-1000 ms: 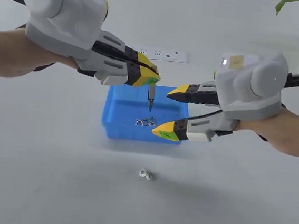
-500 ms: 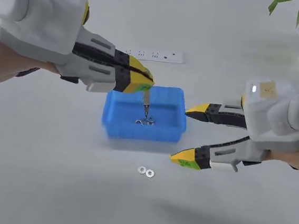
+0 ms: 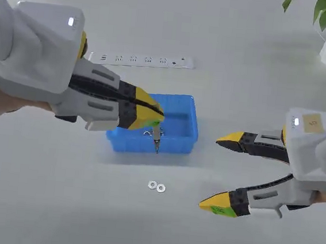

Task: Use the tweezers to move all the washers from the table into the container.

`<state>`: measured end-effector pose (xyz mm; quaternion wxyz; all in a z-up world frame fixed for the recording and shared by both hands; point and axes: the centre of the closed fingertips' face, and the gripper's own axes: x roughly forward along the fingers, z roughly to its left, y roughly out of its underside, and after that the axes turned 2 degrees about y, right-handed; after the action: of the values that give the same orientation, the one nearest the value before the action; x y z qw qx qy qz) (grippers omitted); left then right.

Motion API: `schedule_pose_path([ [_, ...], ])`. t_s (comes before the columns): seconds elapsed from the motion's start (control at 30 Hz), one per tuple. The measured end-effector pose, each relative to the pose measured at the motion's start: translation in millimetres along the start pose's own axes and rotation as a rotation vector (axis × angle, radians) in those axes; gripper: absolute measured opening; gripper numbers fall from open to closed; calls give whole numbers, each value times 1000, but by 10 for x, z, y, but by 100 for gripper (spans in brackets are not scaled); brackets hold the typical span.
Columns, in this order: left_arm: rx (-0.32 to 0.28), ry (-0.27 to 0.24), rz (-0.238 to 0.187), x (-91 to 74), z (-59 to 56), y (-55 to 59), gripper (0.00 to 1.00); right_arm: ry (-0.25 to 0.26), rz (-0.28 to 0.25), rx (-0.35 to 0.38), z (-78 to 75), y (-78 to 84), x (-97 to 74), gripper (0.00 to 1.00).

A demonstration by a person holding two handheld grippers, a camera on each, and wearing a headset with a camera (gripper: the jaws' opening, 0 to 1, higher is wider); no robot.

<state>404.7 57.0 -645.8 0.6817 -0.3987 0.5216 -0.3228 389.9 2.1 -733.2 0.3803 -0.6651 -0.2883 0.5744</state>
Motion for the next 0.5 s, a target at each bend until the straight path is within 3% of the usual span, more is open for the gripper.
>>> schedule_pose_path([
  [0.4, -60, -9, 0, 60, -231, 228, 5, 8, 19, 63, 134, 206, -109, 75],
  [0.5, -72, -26, -11, 59, -230, 256, 5, 8, 14, 76, 158, 209, -112, 82],
])
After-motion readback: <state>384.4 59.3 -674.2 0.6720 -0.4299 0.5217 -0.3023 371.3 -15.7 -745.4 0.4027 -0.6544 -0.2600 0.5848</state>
